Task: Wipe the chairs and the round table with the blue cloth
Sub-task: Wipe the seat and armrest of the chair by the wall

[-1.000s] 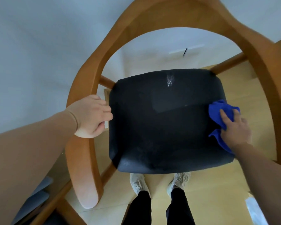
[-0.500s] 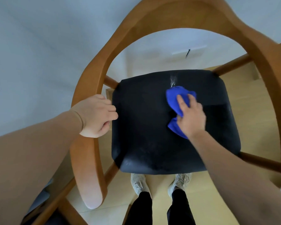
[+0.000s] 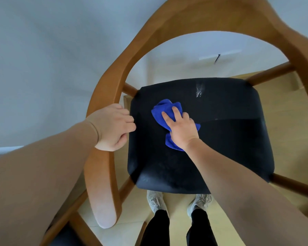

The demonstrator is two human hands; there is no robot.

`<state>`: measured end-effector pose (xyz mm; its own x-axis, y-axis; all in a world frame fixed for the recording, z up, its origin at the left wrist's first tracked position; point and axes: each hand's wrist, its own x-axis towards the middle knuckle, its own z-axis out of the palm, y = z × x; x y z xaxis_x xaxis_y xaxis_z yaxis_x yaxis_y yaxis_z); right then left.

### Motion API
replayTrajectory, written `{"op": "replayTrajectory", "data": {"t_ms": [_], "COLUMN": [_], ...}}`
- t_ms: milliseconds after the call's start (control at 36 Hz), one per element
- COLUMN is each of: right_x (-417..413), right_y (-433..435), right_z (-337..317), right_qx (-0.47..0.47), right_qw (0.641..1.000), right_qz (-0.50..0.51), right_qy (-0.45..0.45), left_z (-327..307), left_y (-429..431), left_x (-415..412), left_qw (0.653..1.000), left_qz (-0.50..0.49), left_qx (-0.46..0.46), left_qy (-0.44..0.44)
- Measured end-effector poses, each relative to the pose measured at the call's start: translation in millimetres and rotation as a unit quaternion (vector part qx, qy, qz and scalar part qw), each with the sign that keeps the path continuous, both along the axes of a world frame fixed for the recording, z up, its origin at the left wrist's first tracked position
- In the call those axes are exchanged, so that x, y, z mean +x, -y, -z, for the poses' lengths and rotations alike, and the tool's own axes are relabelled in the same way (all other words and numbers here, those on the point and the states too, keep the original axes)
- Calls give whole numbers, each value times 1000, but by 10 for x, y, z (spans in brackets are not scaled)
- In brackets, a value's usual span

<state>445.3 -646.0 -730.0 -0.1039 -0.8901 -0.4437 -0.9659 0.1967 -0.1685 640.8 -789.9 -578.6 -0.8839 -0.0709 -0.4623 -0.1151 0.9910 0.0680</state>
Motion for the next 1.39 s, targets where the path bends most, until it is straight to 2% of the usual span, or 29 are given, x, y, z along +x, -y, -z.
{"op": "replayTrajectory", "data": {"t_ms": [222,417,556,667,833,944,1056,1250,1333,1389], "right_x": [-335,-1378,-1958,-2059,-1849,-1471,-883,123,457,593], "right_y": [-64,-641,-1091,-1176,-1039,-852,-368,526,673,623], "right_z": [-37,-69,-61,-84,-127,-224,-302,-278,-260,-209], "right_qx": [19,38,47,62,16,-16,-34,-55,-47,-32], "right_qw": [1000,990,960,942,900,944,974,988,990,996], "right_qz": [-3,120,258,308,429,322,222,141,114,60], "right_qy": [-12,-63,-96,-120,-69,-77,-35,44,62,55], "left_z": [-10,4,7,-4,-10,12,-16,-22,-8,4], "left_y": [-12,-1,-6,-5,1,4,13,36,48,51], "left_x": [3,9,3,10,8,31,11,1,4,4], "left_qw": [1000,1000,1000,1000,999,999,999,999,998,998], "left_qz": [-8,-9,-10,-15,-20,-24,-25,-13,-20,-23], "left_qx": [-1,-3,0,8,10,4,4,22,24,27], "left_qy": [2,20,16,4,-26,-35,-46,-44,-46,-50]}}
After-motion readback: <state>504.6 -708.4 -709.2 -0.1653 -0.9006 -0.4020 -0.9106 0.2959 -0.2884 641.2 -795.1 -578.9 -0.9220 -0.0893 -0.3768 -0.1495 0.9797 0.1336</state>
